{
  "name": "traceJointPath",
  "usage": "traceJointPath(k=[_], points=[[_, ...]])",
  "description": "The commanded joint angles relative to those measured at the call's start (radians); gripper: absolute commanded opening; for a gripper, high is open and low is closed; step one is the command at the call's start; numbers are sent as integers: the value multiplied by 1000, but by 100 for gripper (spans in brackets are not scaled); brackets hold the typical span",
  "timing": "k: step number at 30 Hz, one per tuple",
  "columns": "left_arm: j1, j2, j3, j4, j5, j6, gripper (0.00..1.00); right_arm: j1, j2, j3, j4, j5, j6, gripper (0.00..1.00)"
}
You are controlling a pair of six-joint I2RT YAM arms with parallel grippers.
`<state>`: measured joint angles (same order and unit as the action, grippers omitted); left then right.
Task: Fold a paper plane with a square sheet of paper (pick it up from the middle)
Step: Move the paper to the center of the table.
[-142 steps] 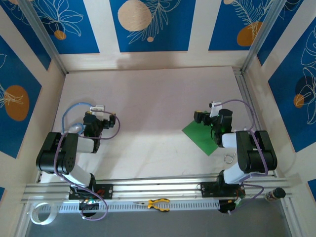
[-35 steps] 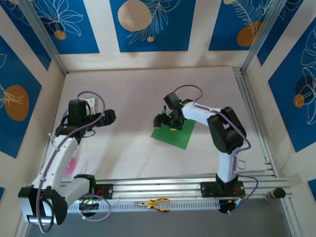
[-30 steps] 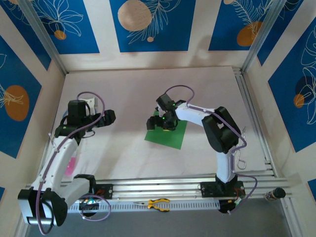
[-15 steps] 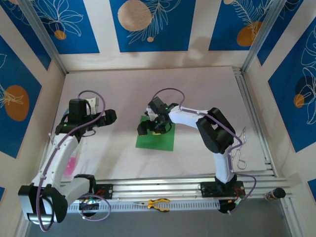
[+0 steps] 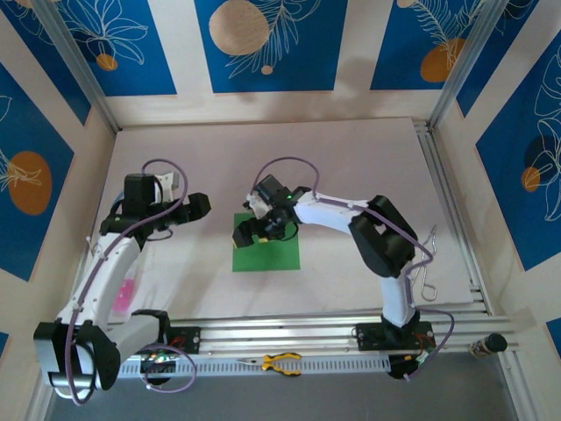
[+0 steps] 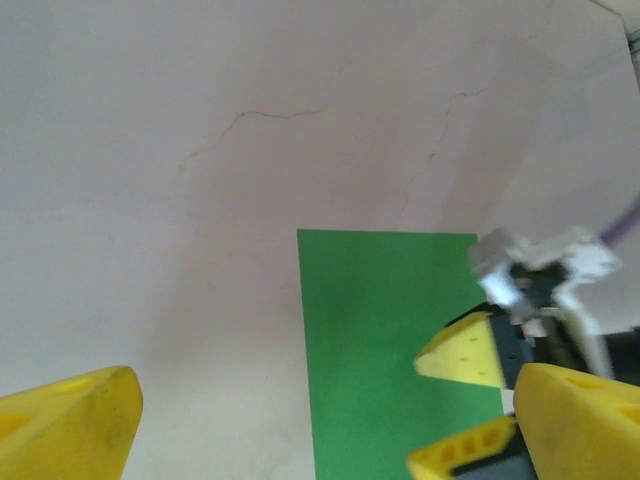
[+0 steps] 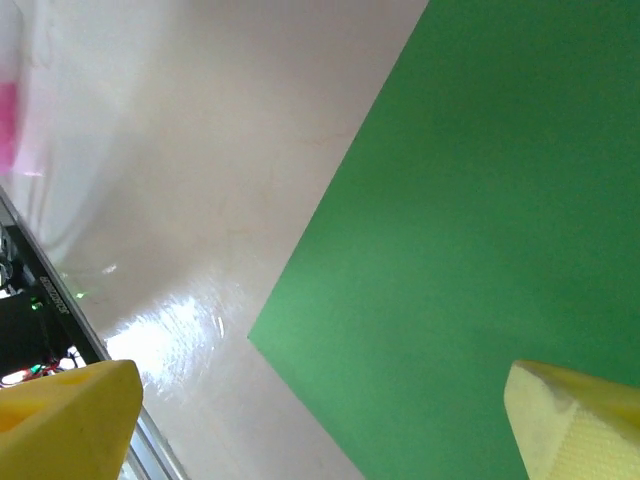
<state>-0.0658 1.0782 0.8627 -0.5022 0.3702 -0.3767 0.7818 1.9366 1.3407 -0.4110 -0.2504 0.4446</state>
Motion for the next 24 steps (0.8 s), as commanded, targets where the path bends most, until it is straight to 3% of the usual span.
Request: traceJointPath(k=[1, 6, 9, 11, 13, 18, 24], points=[[-24, 31, 22, 4, 17, -52, 94, -51, -187, -113, 119, 144, 123, 95], [-144, 134, 80, -62, -98, -62, 93, -120, -412, -375, 210, 444, 231, 95], [-217, 196, 97, -66, -153, -70, 92, -172, -495, -444, 191, 488, 227, 98], [-284, 236, 100, -29, -175, -95, 91, -218, -508, -430, 101, 475, 262, 99], [-358, 287, 111, -7, -228, -138, 91, -274, -497, -407, 23, 388, 239, 99], [-493, 435, 207, -63, -309, -185, 88, -382, -548, -539, 173, 169, 275, 99], [-587, 519, 273, -127, -446, -252, 100, -328, -639, -613, 252, 292, 231, 99]])
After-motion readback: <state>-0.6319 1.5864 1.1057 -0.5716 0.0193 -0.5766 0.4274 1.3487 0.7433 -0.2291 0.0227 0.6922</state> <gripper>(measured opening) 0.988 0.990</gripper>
